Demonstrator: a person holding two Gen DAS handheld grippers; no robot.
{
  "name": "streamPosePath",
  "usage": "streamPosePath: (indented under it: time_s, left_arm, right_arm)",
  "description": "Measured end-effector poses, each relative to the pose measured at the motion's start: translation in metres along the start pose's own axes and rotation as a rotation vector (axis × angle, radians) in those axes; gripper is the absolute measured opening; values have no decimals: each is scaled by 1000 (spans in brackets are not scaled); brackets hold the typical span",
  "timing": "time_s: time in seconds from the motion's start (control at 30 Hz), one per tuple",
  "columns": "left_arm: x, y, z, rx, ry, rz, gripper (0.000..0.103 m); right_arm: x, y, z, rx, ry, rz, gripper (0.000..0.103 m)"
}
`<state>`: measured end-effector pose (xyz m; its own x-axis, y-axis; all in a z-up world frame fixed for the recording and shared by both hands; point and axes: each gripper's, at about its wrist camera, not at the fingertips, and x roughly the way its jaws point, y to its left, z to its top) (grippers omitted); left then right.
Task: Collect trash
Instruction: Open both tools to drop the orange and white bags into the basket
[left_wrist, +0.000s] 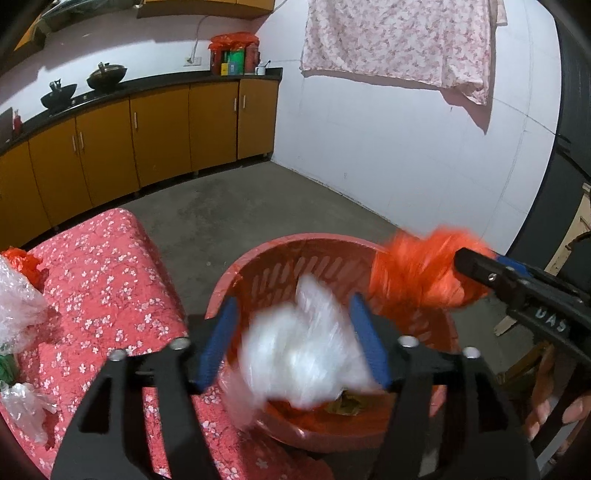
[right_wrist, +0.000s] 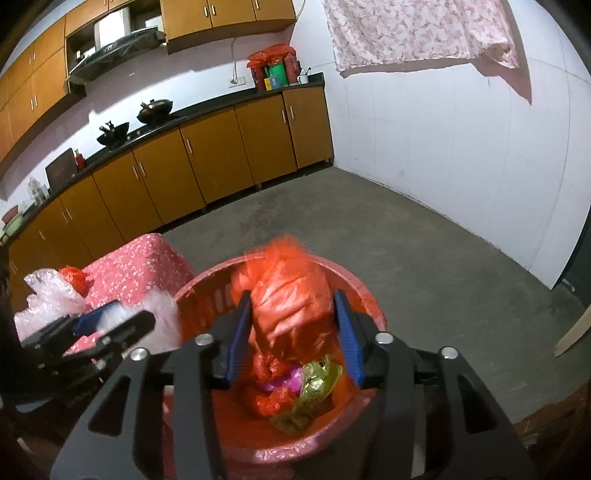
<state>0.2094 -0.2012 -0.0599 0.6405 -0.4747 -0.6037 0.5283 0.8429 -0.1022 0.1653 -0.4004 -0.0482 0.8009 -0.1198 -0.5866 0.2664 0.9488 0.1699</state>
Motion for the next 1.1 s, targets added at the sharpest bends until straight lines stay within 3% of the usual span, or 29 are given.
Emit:
streamPosePath:
  time_s: [0.13,0.5,0.7,0.93,1.1]
  left_arm:
    - [2,9,-3,-17,11,18,68]
    - [-19,42,-14,-68,-4,94,77]
    - [-40,59,-20,-94,-29,117,78]
    - [-93,94,-30,-123,-112,200,79]
    - [-152,140,-49,-182,-190,324,83]
  right_arm:
    - [1,-4,0,7,-2,-9,50]
    - [-8,5,-5,-32,-44,-56,73]
    - [-9,24,-8,-71,-41,-30,75]
    - [-12,65,-11,-140,-33,30,75]
    - [-13,111,-20,-204,-15,116,75]
